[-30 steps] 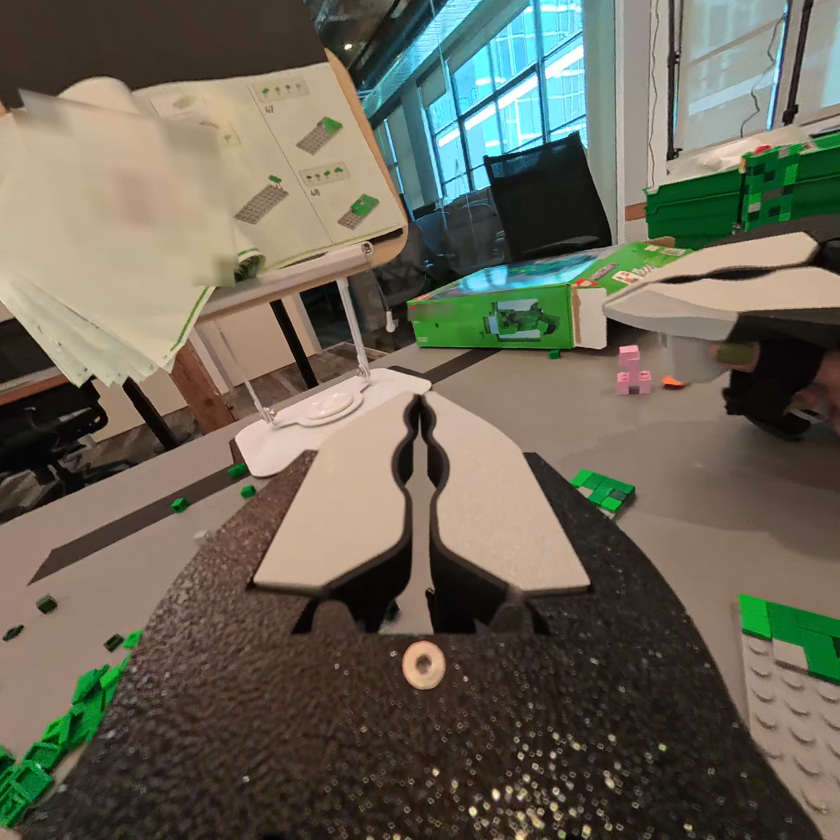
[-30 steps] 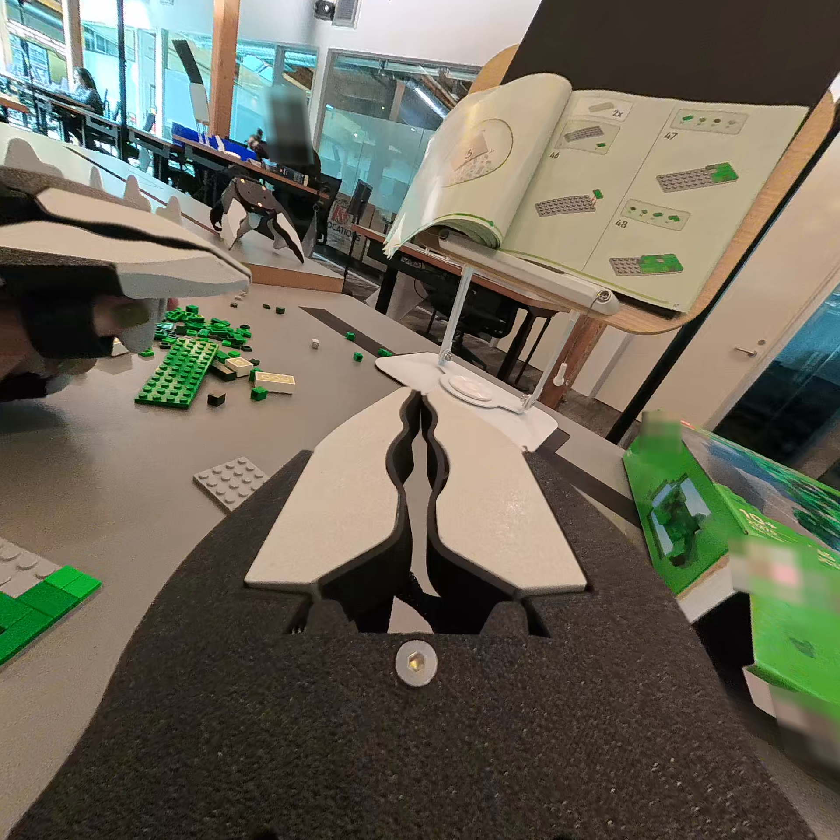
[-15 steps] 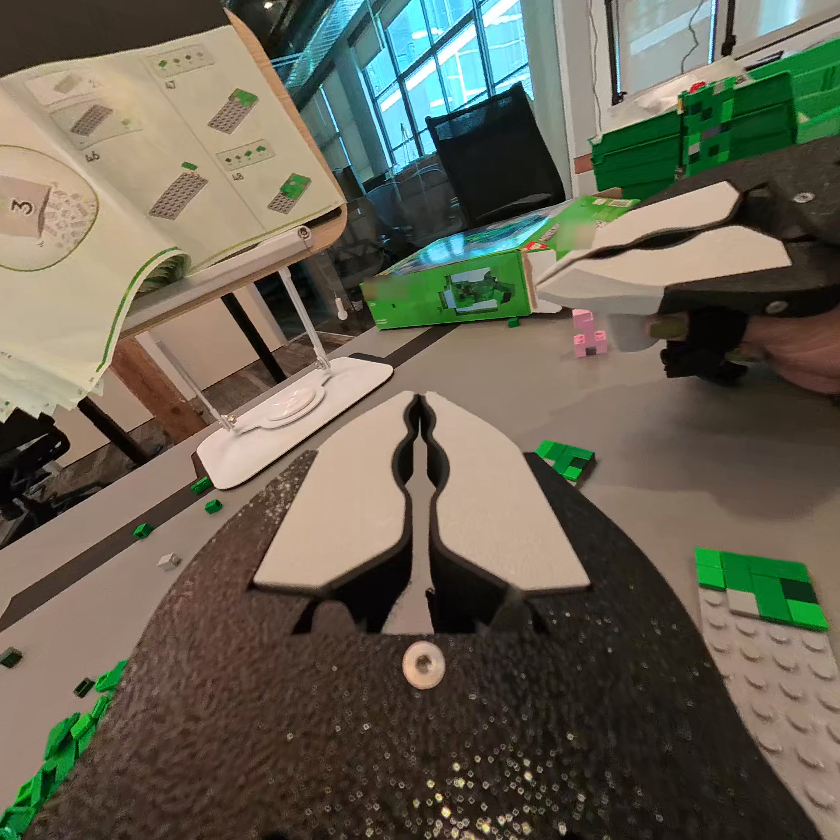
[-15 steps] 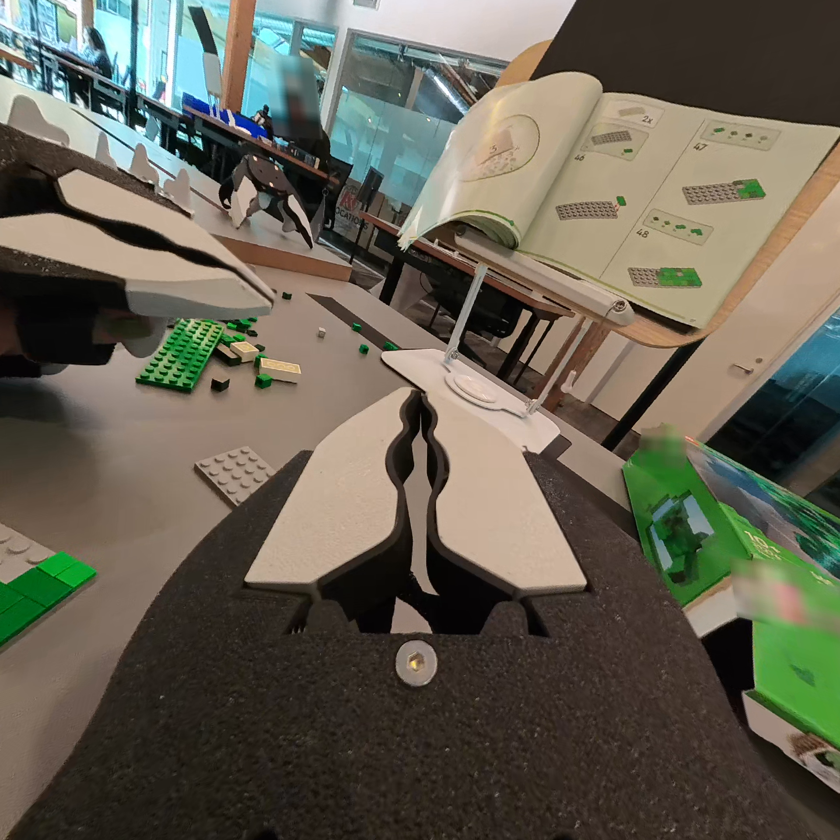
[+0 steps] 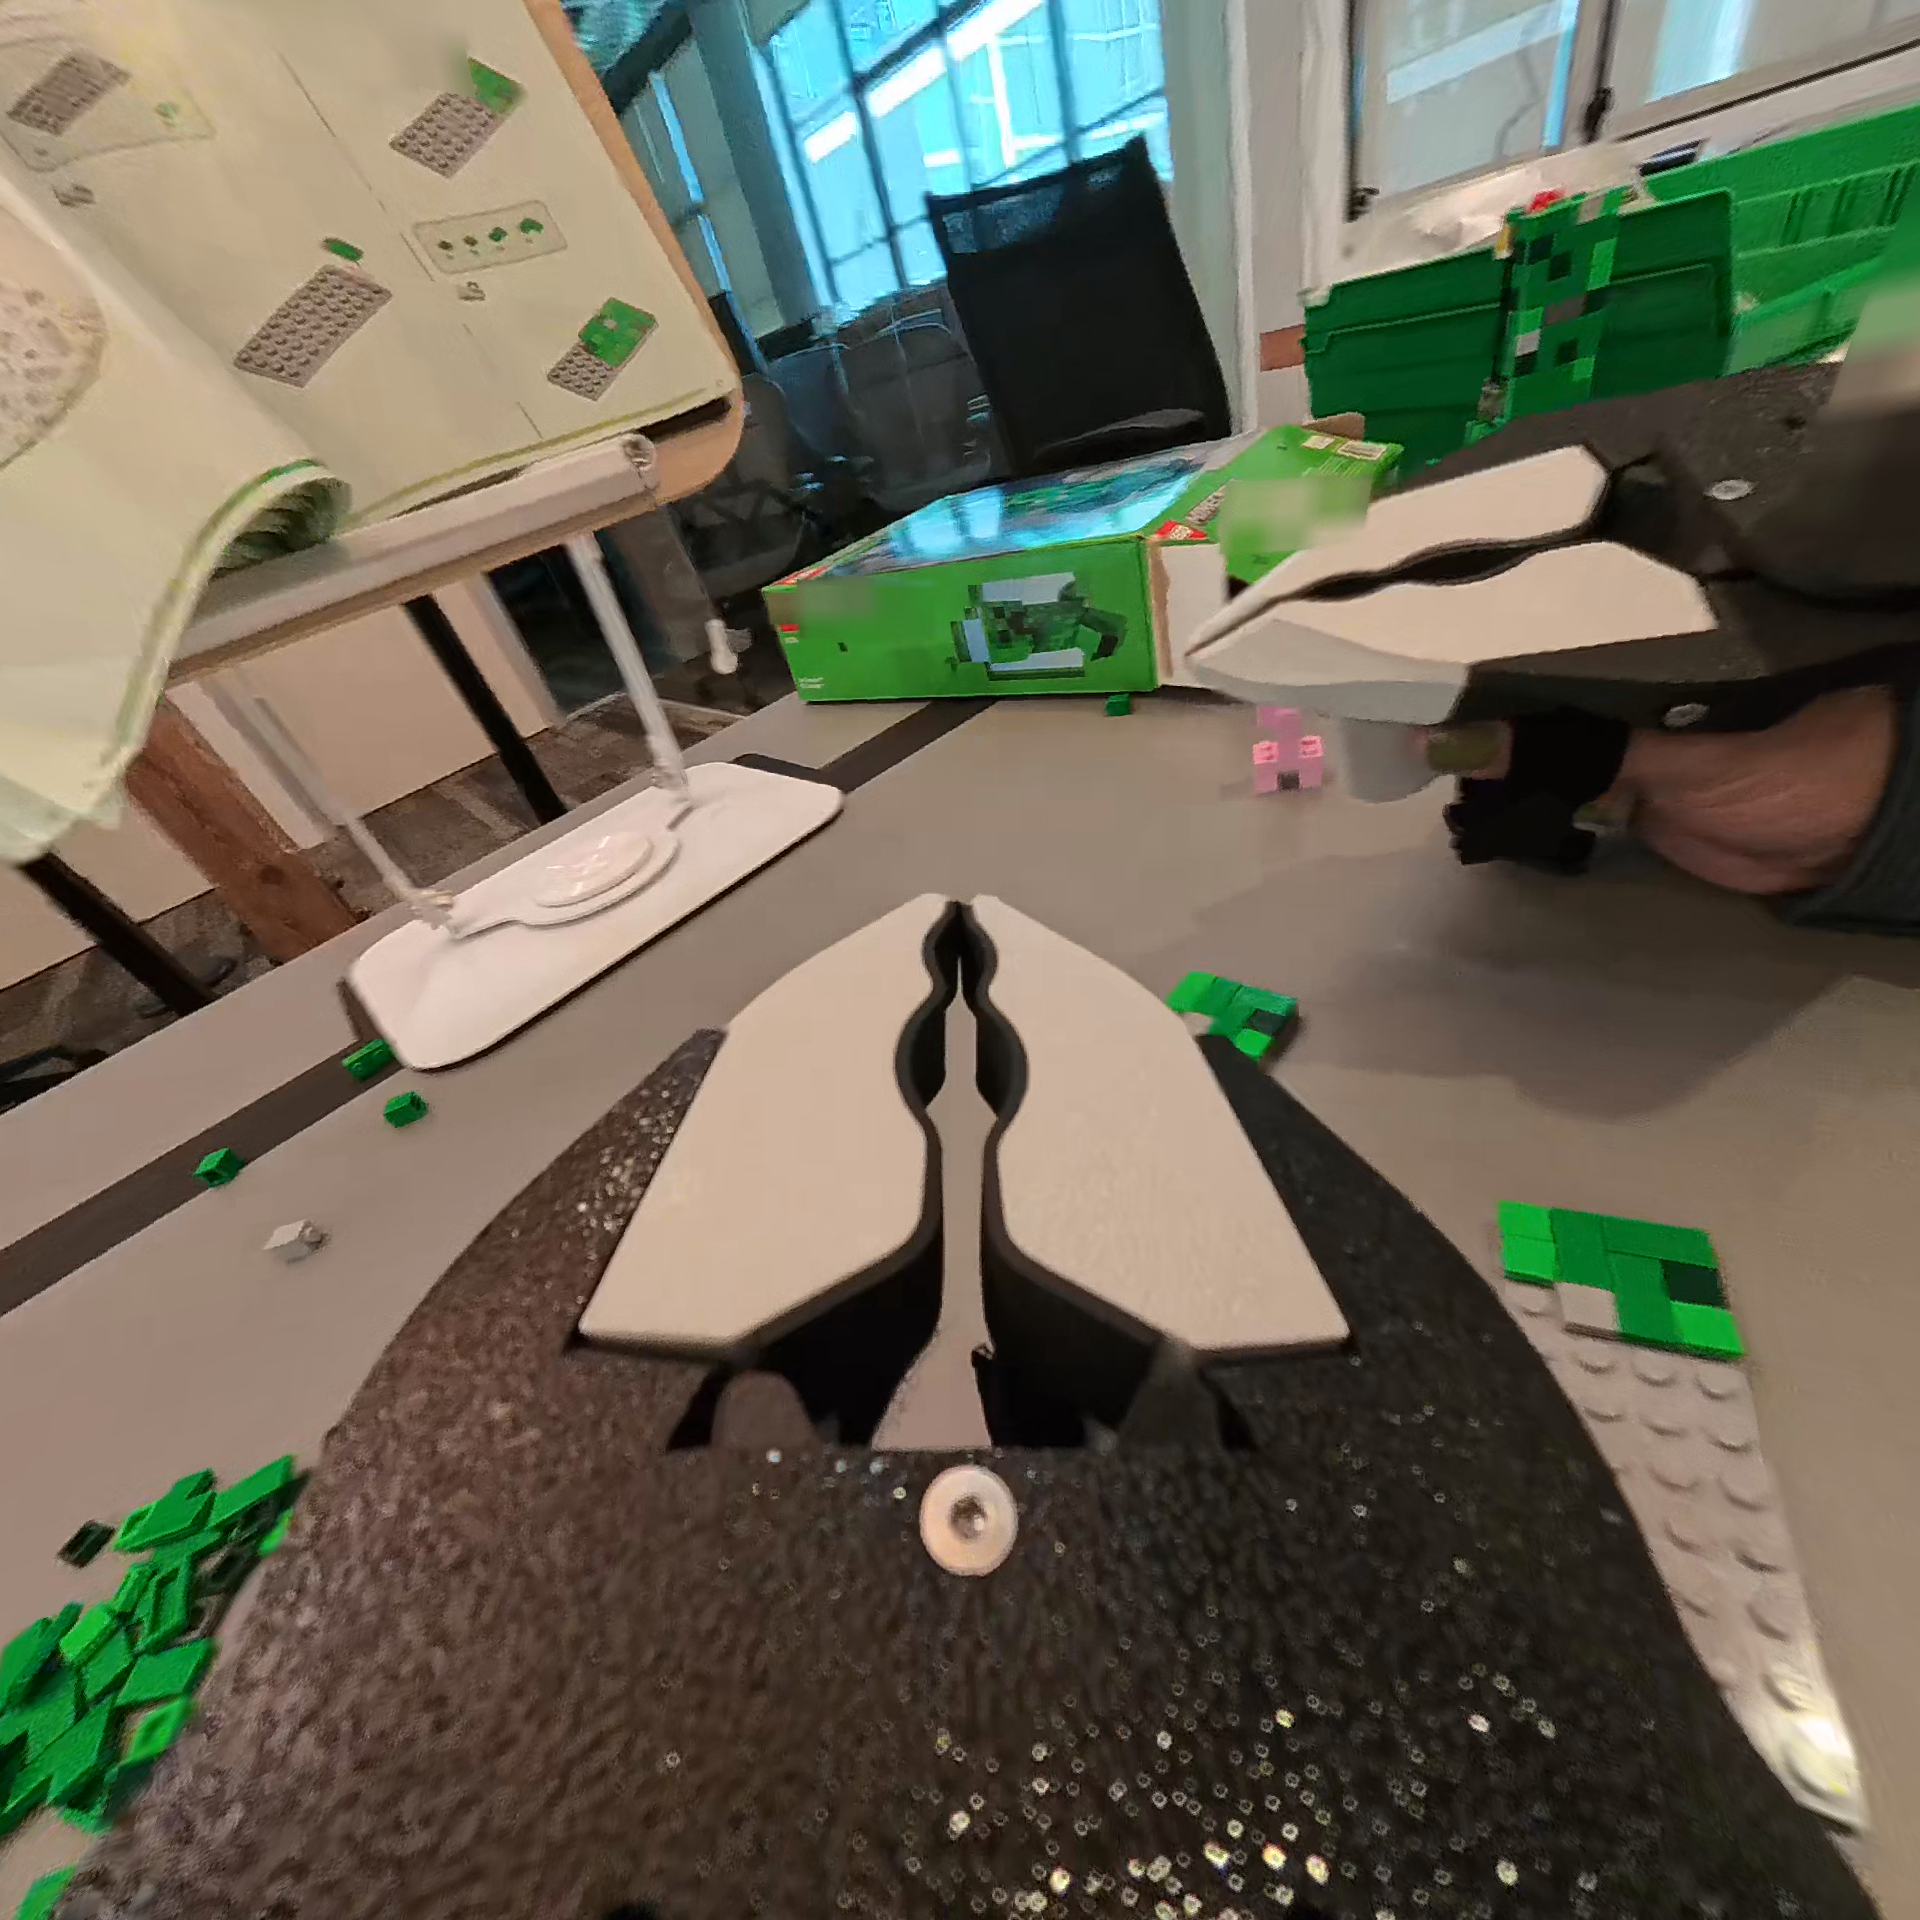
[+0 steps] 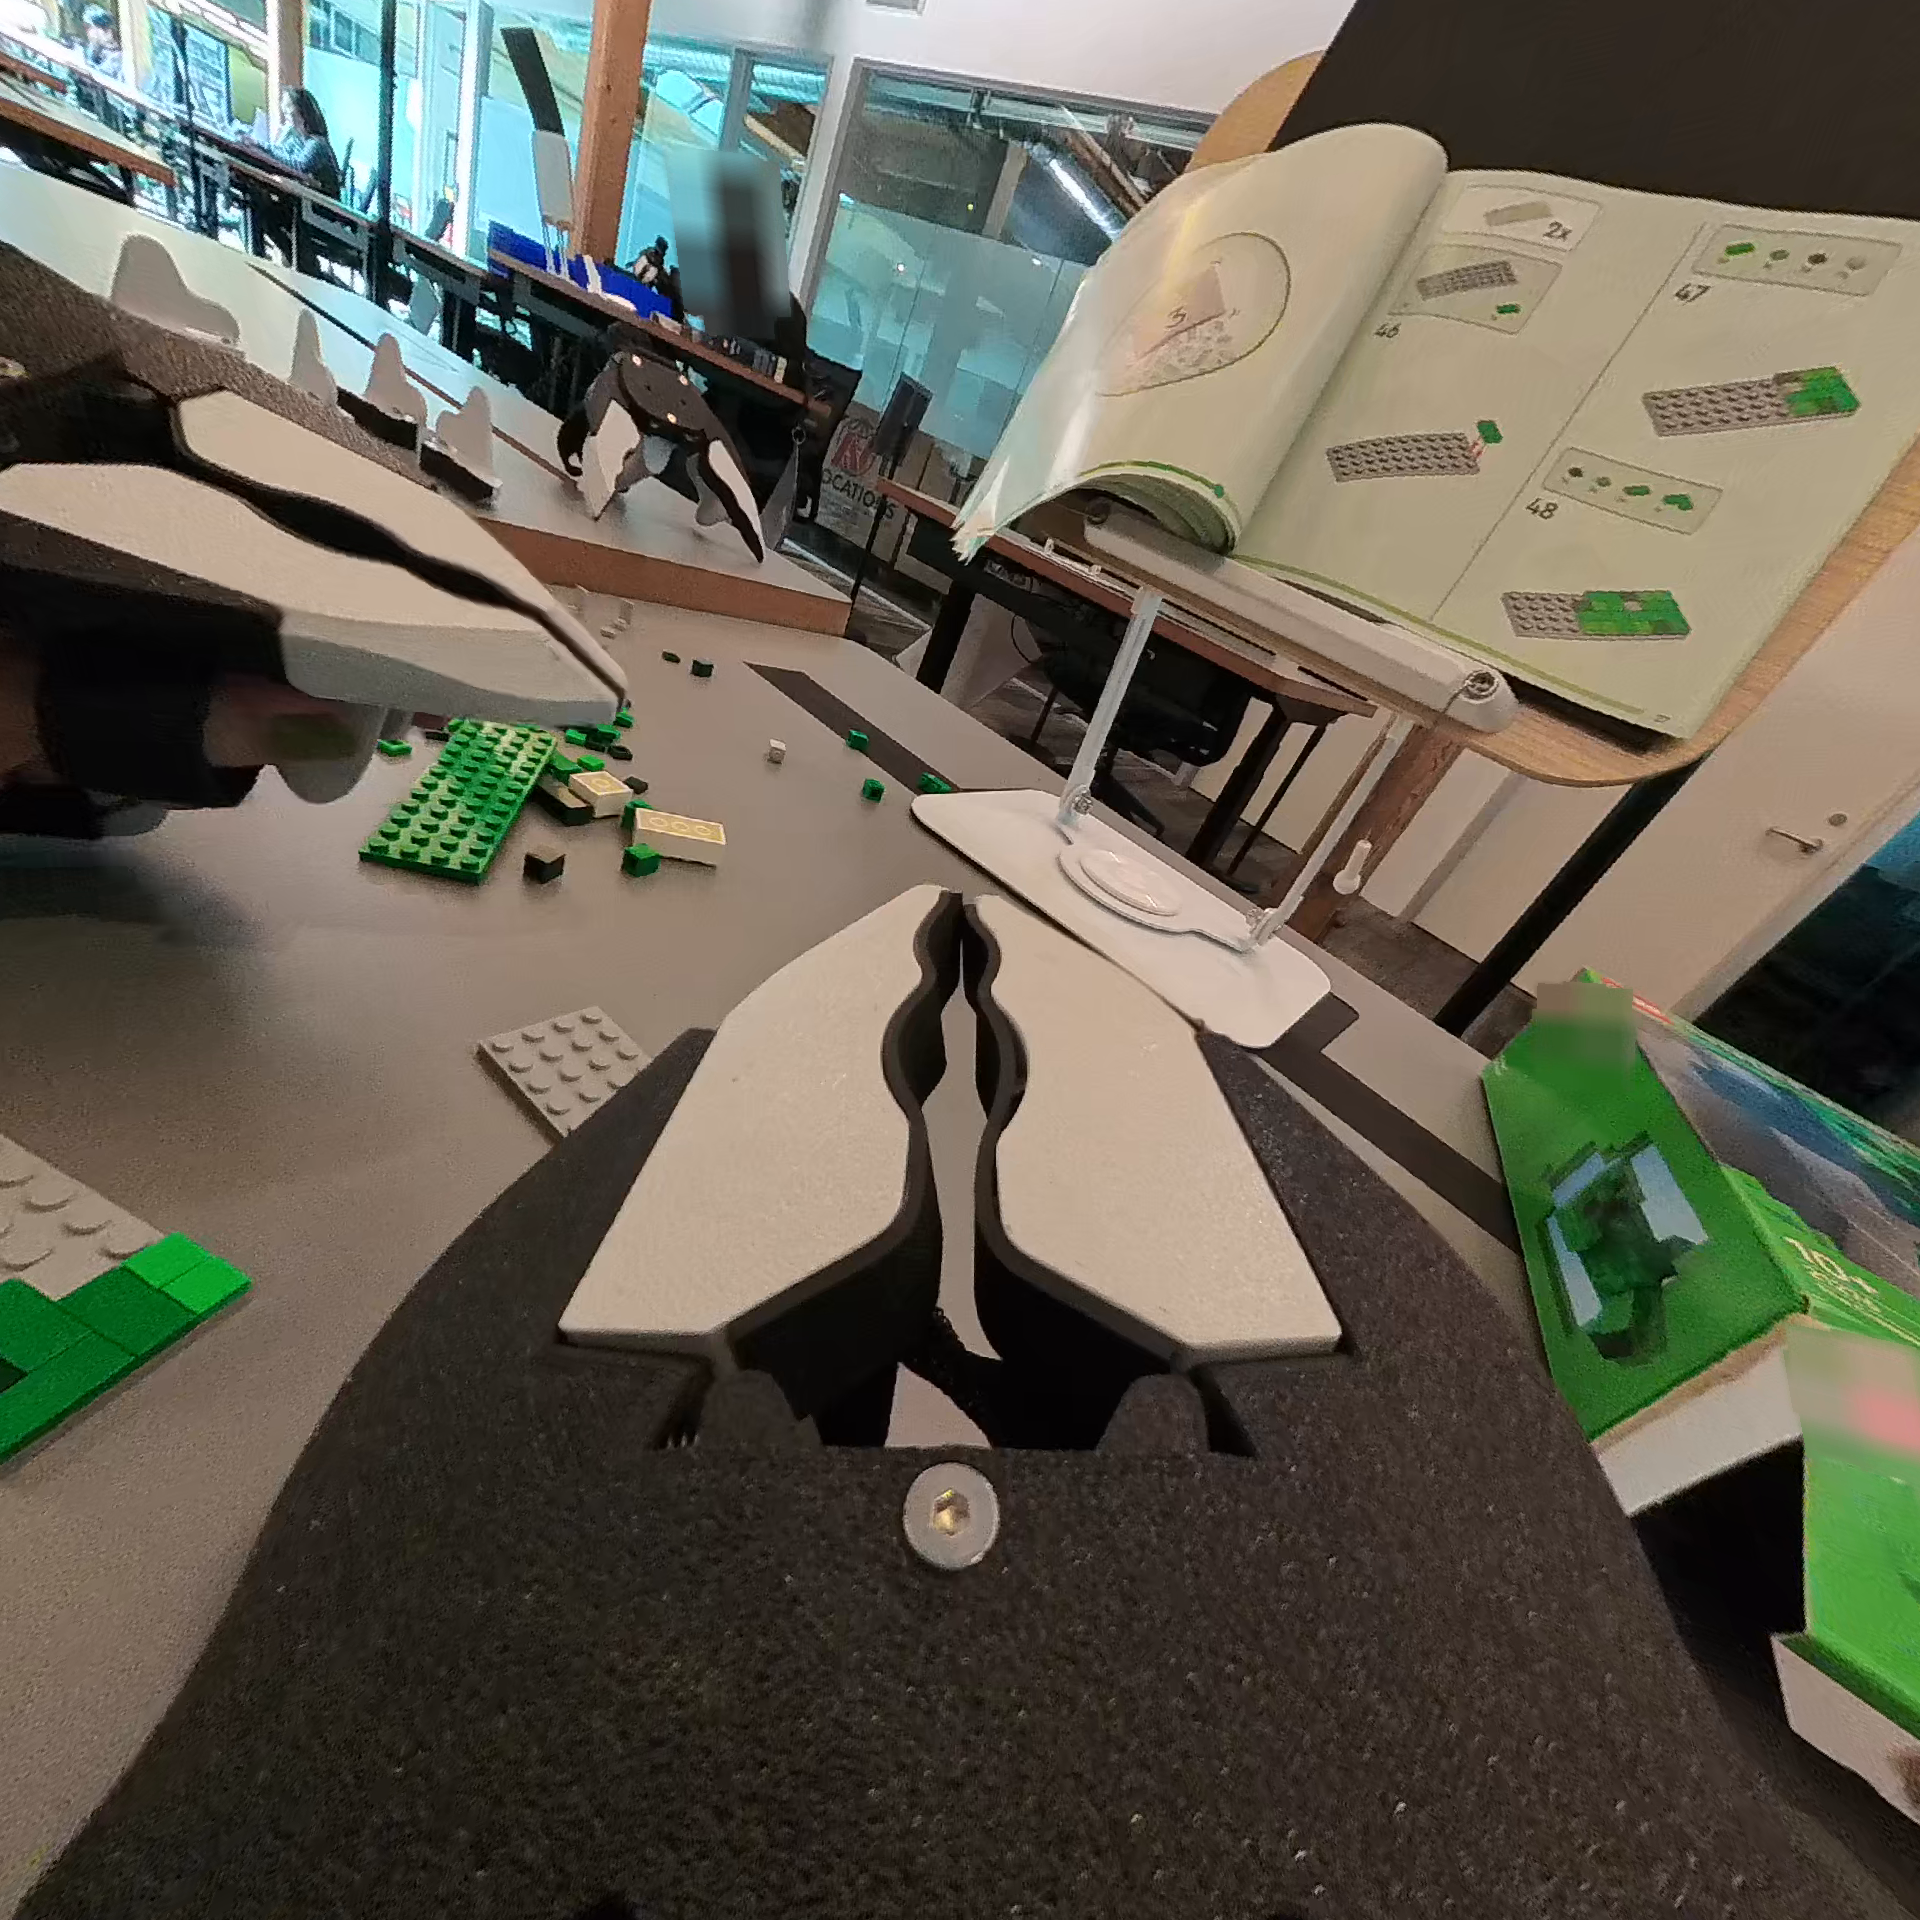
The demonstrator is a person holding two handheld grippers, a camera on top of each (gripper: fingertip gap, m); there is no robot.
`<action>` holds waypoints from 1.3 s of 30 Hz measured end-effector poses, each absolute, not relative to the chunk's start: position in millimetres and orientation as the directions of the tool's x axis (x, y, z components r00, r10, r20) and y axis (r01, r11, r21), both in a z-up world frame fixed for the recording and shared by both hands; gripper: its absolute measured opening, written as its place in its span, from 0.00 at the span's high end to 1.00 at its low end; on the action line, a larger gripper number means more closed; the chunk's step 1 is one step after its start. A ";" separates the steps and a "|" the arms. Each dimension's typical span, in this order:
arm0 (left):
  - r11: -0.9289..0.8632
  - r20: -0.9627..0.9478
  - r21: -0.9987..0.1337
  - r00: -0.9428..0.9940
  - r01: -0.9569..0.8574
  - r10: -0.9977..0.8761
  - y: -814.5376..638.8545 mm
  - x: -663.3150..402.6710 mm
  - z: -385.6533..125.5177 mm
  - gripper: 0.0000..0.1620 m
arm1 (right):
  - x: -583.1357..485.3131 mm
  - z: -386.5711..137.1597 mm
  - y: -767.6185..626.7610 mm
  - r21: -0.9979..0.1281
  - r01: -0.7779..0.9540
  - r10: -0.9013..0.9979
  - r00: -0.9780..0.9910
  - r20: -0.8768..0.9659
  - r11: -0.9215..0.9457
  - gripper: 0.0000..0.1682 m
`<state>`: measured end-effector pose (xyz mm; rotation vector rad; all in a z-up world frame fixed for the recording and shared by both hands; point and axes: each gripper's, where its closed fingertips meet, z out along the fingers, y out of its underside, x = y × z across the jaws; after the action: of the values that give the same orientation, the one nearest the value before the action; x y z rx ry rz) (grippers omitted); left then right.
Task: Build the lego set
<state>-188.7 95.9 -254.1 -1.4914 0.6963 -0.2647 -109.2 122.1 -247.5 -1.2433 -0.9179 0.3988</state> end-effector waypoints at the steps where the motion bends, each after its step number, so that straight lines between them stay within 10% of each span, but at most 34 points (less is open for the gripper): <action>1: 0.085 -0.249 -0.965 0.765 -0.247 -0.594 93.0 -183.4 -255.0 1.00 | -109.5 -248.0 121.5 -0.926 0.211 0.712 0.593 0.377 0.314 1.00; 8: 0.106 -0.282 -0.952 0.683 -0.288 -0.674 69.5 -166.8 -262.9 1.00 | -113.3 -250.7 118.0 -0.922 0.228 0.731 0.563 0.387 0.312 1.00; 15: 0.177 -0.453 -0.892 0.816 -0.417 -0.360 72.1 -294.9 -240.4 1.00 | -132.1 -256.0 105.5 -0.913 0.286 0.782 0.479 0.399 0.291 1.00; 27: -0.034 -0.151 -0.988 0.988 -0.150 0.018 90.5 -504.4 -250.0 1.00 | -349.1 -227.1 142.9 -0.852 0.486 0.977 -0.021 0.211 0.195 0.96; 33: 0.009 -0.368 -0.929 0.925 -0.371 0.091 84.1 -494.0 -240.0 1.00 | -464.1 -271.4 181.8 -0.544 0.780 0.938 0.154 -0.312 -0.309 0.92; 39: 0.033 -0.366 -0.927 0.921 -0.373 0.131 81.4 -497.8 -233.7 1.00 | -484.3 -317.5 190.8 -0.140 0.941 0.939 0.276 -0.207 -0.308 0.85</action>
<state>-497.8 81.4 -233.7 -1.4901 0.1996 0.3918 -484.3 190.8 -317.5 -2.5173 -1.8538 0.3971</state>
